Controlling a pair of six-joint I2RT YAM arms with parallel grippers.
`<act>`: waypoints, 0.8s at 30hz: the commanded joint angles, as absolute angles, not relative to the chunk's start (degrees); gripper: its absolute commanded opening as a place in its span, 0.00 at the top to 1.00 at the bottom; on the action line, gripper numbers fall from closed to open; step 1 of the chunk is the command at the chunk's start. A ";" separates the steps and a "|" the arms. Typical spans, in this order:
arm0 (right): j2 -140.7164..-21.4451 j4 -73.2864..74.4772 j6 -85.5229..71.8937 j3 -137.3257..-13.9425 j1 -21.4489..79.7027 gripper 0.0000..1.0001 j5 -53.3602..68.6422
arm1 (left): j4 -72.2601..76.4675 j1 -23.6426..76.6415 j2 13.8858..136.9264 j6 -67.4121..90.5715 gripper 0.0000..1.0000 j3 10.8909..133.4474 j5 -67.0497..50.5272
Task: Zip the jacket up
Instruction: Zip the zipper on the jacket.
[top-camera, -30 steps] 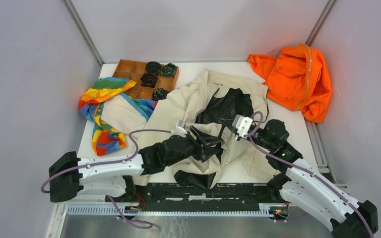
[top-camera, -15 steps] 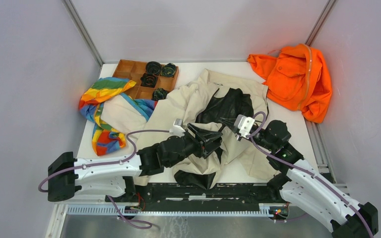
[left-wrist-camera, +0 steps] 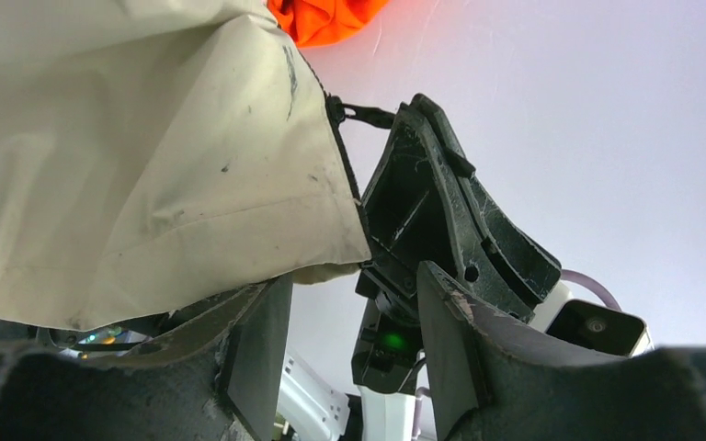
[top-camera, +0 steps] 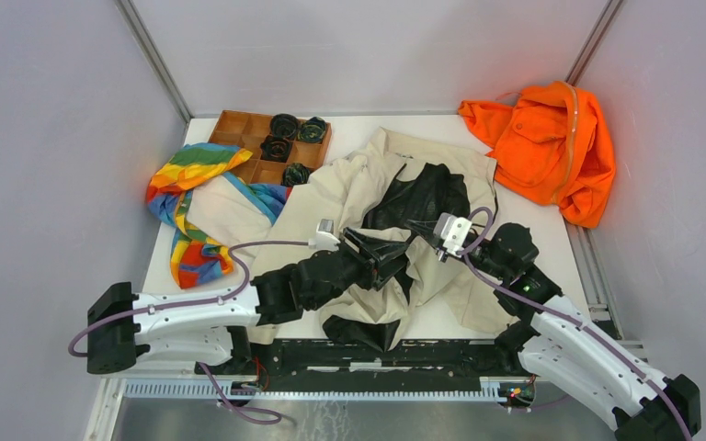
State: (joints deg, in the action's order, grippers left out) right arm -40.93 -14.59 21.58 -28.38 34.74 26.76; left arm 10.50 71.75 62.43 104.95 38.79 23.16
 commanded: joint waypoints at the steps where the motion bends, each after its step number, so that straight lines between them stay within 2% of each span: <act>1: -40.09 -18.12 20.22 -28.17 34.53 1.00 27.66 | 7.68 71.92 62.90 107.69 0.42 41.77 27.73; 14: -39.53 -18.58 18.94 -27.60 34.49 1.00 28.35 | 7.44 70.66 65.82 106.24 0.55 41.83 29.41; 17: -39.38 -18.44 18.96 -27.60 34.54 1.00 28.40 | 7.22 70.20 66.38 104.62 0.61 42.09 29.03; 20: -39.41 -18.21 19.31 -27.60 34.52 1.00 28.30 | 7.21 69.56 67.02 102.81 0.69 42.06 28.07; 23: -39.46 -17.95 19.84 -27.55 34.54 1.00 27.70 | 8.32 68.98 67.40 101.51 0.93 41.25 26.74; 24: -39.50 -17.99 19.94 -27.52 34.54 1.00 27.20 | 8.42 68.95 67.33 100.99 0.97 41.02 26.38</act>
State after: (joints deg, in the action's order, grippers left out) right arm -40.21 -15.38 20.21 -27.49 34.74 27.55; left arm 7.57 69.69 67.02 105.12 40.03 26.39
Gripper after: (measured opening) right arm 0.010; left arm 0.118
